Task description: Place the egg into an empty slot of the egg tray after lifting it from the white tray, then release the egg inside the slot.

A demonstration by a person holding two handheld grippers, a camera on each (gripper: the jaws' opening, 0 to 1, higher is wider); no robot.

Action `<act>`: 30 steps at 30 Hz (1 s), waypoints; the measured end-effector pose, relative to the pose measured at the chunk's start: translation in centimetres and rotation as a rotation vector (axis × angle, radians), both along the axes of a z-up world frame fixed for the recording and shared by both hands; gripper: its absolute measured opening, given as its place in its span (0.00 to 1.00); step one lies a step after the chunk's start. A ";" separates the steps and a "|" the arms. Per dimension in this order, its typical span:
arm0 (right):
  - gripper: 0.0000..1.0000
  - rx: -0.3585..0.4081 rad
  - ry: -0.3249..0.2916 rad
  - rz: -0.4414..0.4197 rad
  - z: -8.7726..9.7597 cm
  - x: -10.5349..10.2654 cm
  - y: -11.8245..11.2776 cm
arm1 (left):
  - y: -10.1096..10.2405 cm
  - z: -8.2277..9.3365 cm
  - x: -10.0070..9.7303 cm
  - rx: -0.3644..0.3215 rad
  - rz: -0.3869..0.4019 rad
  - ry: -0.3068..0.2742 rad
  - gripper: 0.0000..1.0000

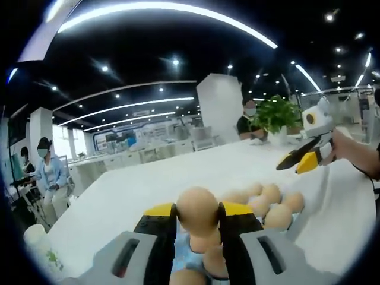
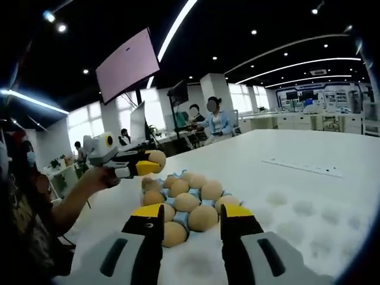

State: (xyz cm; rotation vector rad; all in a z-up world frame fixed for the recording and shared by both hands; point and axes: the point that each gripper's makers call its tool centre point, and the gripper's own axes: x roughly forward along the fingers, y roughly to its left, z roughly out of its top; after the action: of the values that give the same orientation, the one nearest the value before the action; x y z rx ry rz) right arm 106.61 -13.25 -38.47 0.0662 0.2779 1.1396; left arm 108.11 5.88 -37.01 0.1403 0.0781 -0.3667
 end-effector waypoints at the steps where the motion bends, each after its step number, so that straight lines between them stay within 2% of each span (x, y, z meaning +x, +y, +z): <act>1: 0.40 -0.003 -0.001 -0.001 -0.1 0.0 0.0 | 0.2 -0.3 0.1 -0.003 0.001 0.007 0.28; 5: 0.40 -0.004 -0.010 -0.007 -0.2 0.1 0.1 | 1.6 -1.8 0.6 -0.027 0.042 0.054 0.28; 10: 0.40 -0.014 -0.003 -0.005 -0.6 -0.1 0.0 | 2.3 -3.1 1.1 -0.102 0.046 0.098 0.28; 14: 0.40 -0.005 -0.001 -0.015 -0.5 0.0 -0.1 | 2.3 -3.5 1.2 -0.118 0.045 0.114 0.28; 17: 0.40 0.039 0.006 -0.007 0.3 -0.2 0.0 | 2.4 -4.0 1.3 -0.128 0.046 0.132 0.28; 21: 0.40 0.020 -0.010 -0.013 0.1 0.0 -0.2 | 2.7 -4.8 1.4 -0.156 0.054 0.188 0.28; 30: 0.40 0.001 -0.001 -0.006 -0.5 0.0 0.0 | 2.1 -5.4 1.5 -0.183 0.032 0.257 0.28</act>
State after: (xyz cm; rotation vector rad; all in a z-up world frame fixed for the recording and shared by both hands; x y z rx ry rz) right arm 106.61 -13.29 -39.00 0.0677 0.2761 1.1341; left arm 109.59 7.96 -42.40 -0.0899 0.2989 -0.3568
